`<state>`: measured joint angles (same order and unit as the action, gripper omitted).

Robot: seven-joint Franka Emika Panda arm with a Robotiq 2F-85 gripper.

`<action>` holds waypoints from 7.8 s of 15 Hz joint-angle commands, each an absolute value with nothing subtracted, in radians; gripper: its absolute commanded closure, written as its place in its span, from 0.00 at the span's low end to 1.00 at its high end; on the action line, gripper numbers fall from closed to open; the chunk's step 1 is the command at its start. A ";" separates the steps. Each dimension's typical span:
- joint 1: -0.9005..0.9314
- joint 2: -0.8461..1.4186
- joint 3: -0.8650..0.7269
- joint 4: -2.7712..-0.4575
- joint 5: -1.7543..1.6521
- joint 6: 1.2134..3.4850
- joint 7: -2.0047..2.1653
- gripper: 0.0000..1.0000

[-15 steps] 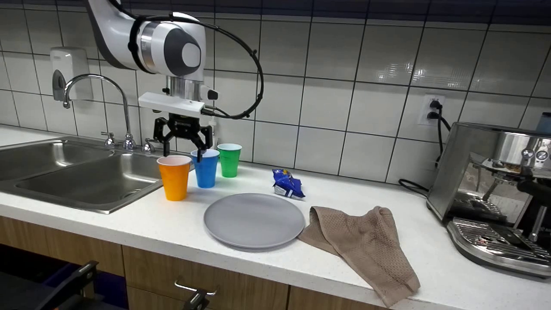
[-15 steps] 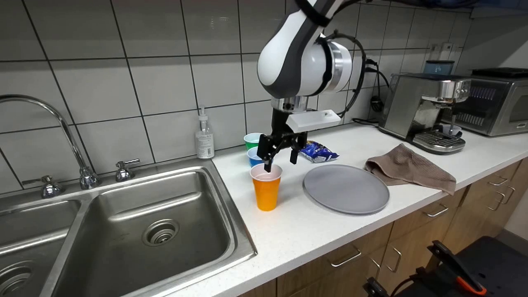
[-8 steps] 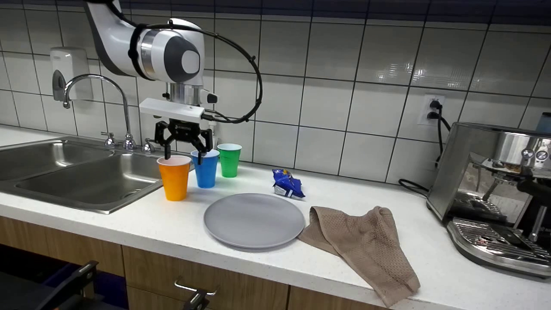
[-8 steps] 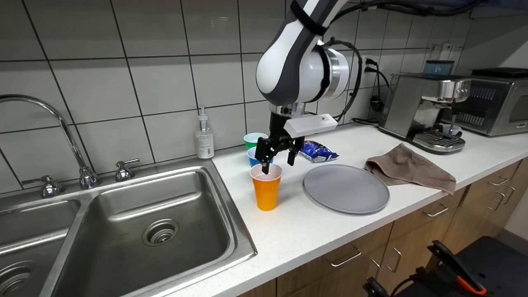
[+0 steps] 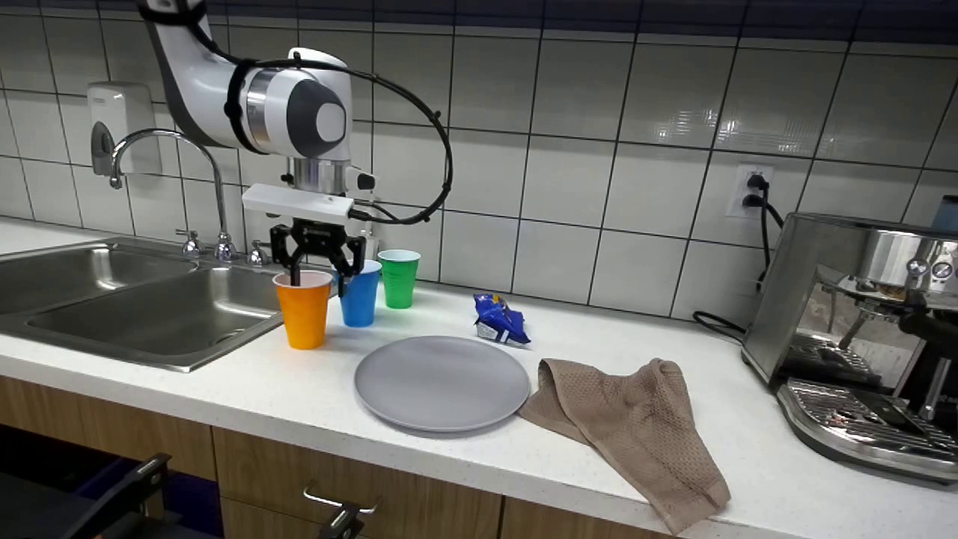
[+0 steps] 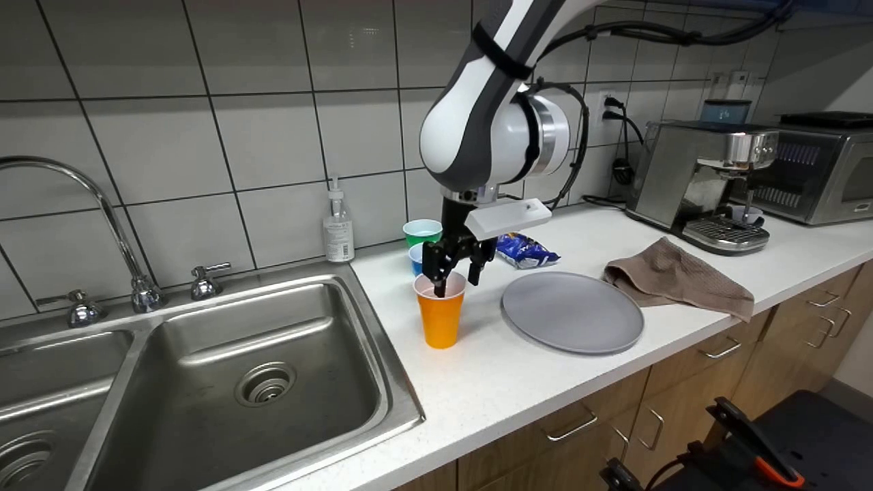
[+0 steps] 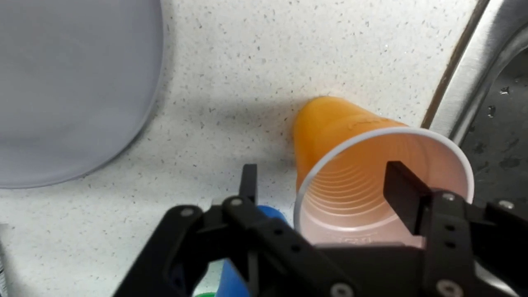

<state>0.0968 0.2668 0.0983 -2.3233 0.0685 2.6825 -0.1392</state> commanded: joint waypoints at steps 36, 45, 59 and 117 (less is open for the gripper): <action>0.052 -0.047 0.119 -2.534 0.280 2.565 -0.241 0.99; 0.007 -0.073 -0.011 -2.533 0.235 2.497 -0.277 0.99; -0.068 -0.040 -0.106 -2.545 0.137 2.481 -0.260 0.99; -0.083 -0.124 -0.135 -2.517 0.178 2.466 -0.385 0.00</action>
